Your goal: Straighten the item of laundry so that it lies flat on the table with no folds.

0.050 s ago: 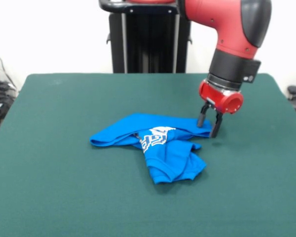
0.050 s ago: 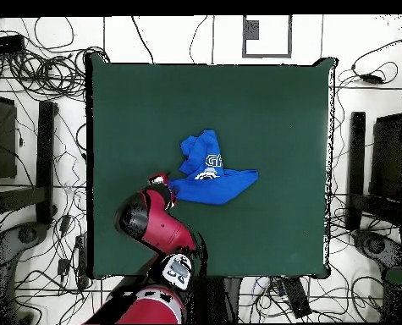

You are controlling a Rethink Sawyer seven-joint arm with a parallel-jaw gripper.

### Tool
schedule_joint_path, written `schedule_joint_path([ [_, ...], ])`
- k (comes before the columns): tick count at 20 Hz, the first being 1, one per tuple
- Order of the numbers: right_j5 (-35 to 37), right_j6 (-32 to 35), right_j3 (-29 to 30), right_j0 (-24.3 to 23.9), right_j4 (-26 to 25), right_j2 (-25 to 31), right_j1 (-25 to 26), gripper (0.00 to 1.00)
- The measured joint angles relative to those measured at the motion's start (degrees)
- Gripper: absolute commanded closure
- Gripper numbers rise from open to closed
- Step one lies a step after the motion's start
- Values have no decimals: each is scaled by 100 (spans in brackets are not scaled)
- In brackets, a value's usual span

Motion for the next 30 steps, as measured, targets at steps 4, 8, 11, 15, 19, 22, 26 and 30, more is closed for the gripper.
schedule_joint_path([
  [4, 0, 0, -1, -6, -225, -2, 8, 100],
  [8, 0, 0, -2, 33, -322, -70, 50, 100],
  [11, 0, 0, -1, 54, -350, -113, 105, 100],
  [15, 0, 0, -2, 50, -366, -138, 130, 100],
  [19, 0, 0, -2, 48, -366, -148, 127, 100],
  [22, 0, 0, -1, 48, -367, -165, 119, 100],
  [26, 0, 0, 11, 26, -391, -169, 64, 100],
  [30, 12, 0, 110, 25, -399, -220, -84, 100],
])
